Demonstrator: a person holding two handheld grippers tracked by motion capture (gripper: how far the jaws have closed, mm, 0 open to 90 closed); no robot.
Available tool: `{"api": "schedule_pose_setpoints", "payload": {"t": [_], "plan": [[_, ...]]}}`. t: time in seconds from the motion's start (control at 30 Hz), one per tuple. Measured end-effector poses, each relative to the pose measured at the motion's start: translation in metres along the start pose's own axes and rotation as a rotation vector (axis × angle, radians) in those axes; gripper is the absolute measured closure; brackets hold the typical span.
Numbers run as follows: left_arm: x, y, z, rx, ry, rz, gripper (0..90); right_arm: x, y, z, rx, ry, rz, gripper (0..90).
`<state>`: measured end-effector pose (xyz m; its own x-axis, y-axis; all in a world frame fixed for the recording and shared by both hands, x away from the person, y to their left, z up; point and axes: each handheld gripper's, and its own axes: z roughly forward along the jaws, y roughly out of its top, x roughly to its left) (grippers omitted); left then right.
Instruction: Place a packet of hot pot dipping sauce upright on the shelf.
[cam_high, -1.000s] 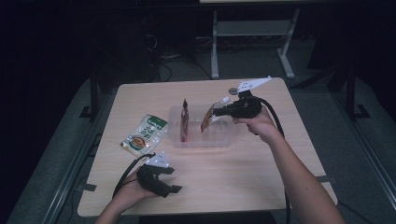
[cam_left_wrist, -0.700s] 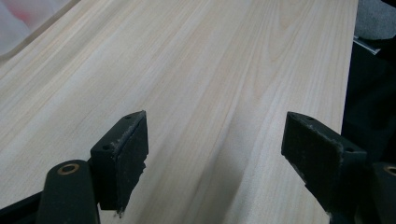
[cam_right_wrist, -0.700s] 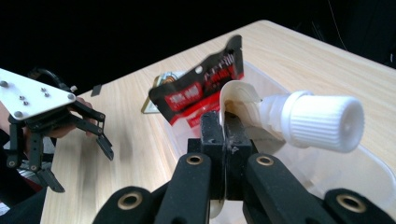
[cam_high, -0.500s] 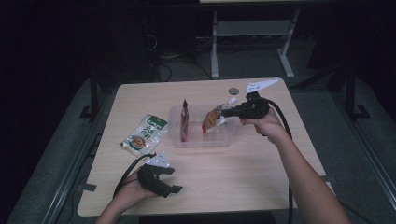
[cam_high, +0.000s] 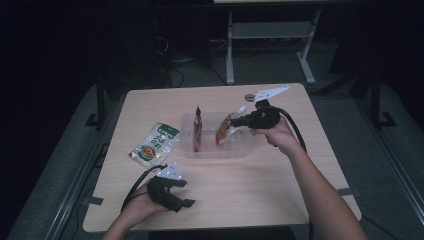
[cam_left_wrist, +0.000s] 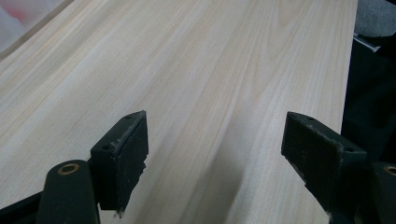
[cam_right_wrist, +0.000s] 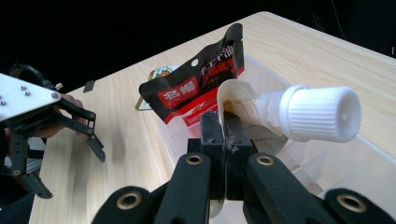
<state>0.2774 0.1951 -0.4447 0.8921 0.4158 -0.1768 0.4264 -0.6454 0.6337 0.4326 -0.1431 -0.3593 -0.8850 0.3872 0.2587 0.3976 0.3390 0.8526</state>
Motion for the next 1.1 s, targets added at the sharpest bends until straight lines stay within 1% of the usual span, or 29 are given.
{"api": "schedule_pose_setpoints", "payload": {"t": [0.27, 0.4, 0.43, 0.6, 0.7, 0.83, 0.87, 0.9, 0.93, 0.97, 1.0, 1.1], "plan": [[-0.002, 0.0, 0.002, -0.006, -0.006, -0.011, 22.7, -0.001, -0.002, 0.01, 0.004, -0.007, 0.018, 89.2], [-0.001, 0.0, 0.002, -0.004, -0.006, -0.007, 22.7, -0.002, -0.002, 0.018, 0.013, -0.011, 0.017, 89.1], [-0.001, 0.0, 0.002, 0.007, -0.005, 0.005, 22.7, -0.001, -0.002, 0.019, 0.016, -0.012, 0.021, 89.1], [0.0, 0.0, 0.001, 0.006, 0.0, 0.009, 22.7, -0.001, -0.001, 0.026, 0.039, -0.029, 0.017, 89.1], [0.0, -0.001, 0.001, 0.008, -0.001, 0.002, 22.7, -0.001, 0.0, 0.029, 0.051, -0.037, 0.012, 89.1], [0.002, -0.001, 0.001, 0.002, 0.001, -0.012, 22.7, -0.002, -0.003, 0.036, 0.057, -0.022, 0.017, 89.1], [0.003, 0.0, 0.001, 0.005, 0.006, -0.006, 22.7, -0.003, -0.004, 0.037, 0.063, -0.022, 0.018, 89.1], [0.002, -0.001, 0.001, 0.004, 0.007, -0.01, 22.7, -0.003, -0.004, 0.039, 0.064, -0.026, 0.016, 89.1], [0.002, -0.001, 0.0, 0.009, 0.01, -0.005, 22.7, -0.005, -0.003, 0.039, 0.065, -0.023, 0.021, 89.1], [0.001, -0.002, 0.0, 0.005, 0.009, -0.007, 22.7, -0.006, -0.002, 0.04, 0.071, -0.033, 0.017, 89.1], [0.0, -0.003, 0.0, -0.002, 0.012, -0.013, 22.7, -0.006, -0.001, 0.04, 0.073, -0.043, 0.023, 89.1], [0.001, -0.002, -0.001, 0.001, 0.015, -0.005, 22.7, -0.007, -0.001, 0.041, 0.07, -0.042, 0.03, 88.1]]}}
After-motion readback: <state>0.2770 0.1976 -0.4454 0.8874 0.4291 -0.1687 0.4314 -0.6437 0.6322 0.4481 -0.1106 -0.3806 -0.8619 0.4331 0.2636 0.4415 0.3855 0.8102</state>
